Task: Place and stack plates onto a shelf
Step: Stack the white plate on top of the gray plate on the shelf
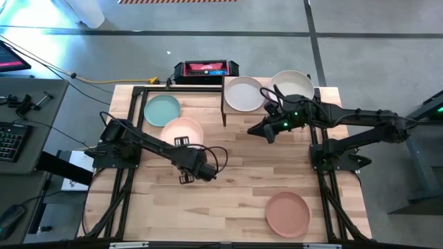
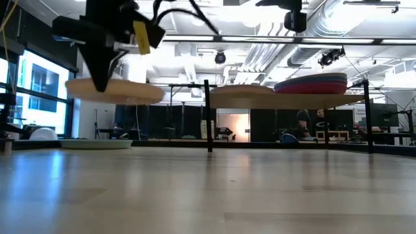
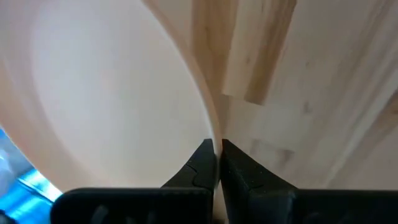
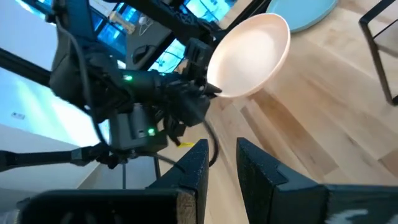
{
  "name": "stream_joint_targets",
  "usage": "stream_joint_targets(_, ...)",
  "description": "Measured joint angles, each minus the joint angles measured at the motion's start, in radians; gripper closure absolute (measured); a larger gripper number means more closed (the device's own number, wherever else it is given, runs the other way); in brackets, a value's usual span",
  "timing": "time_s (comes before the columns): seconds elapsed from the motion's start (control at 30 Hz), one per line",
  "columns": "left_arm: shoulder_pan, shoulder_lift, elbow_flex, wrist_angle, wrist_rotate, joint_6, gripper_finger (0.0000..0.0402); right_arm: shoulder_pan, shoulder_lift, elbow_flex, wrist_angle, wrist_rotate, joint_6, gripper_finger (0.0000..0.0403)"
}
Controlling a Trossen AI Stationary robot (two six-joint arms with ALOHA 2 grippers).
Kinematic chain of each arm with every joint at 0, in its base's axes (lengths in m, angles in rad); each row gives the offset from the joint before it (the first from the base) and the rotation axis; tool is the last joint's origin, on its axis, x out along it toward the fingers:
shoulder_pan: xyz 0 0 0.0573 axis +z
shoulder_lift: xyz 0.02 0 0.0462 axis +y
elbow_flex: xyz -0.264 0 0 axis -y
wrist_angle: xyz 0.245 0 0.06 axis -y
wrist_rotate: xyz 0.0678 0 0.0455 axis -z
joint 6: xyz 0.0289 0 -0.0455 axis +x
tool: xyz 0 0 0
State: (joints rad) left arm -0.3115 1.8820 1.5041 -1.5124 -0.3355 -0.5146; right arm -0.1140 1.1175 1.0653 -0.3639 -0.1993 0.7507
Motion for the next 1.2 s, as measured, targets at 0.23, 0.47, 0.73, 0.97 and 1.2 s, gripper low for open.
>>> stream_joint_targets(0.23, 0.000, 0.000, 0.059, -0.037, -0.128, 0.261, 0.0401, -0.086, 0.000, 0.000, 0.043, 0.036, 0.004, 0.0339)
stream_joint_targets(0.47, 0.005, 0.000, 0.109, -0.036, -0.293, 0.531, 0.0401, -0.204, 0.000, 0.000, 0.044, 0.049, -0.031, 0.0339)
stream_joint_targets(0.73, 0.044, -0.001, 0.181, -0.035, -0.384, 0.658, 0.0400, -0.275, 0.000, 0.000, 0.187, 0.023, -0.139, 0.0339)
stream_joint_targets(0.97, 0.075, -0.001, 0.228, -0.035, -0.442, 0.726, 0.0400, -0.321, 0.005, 0.084, 0.202, 0.029, -0.217, 0.0338)
stream_joint_targets(1.2, 0.090, -0.002, 0.267, -0.001, -0.466, 0.801, 0.0399, -0.359, 0.057, 0.220, 0.021, 0.065, -0.341, 0.0307)
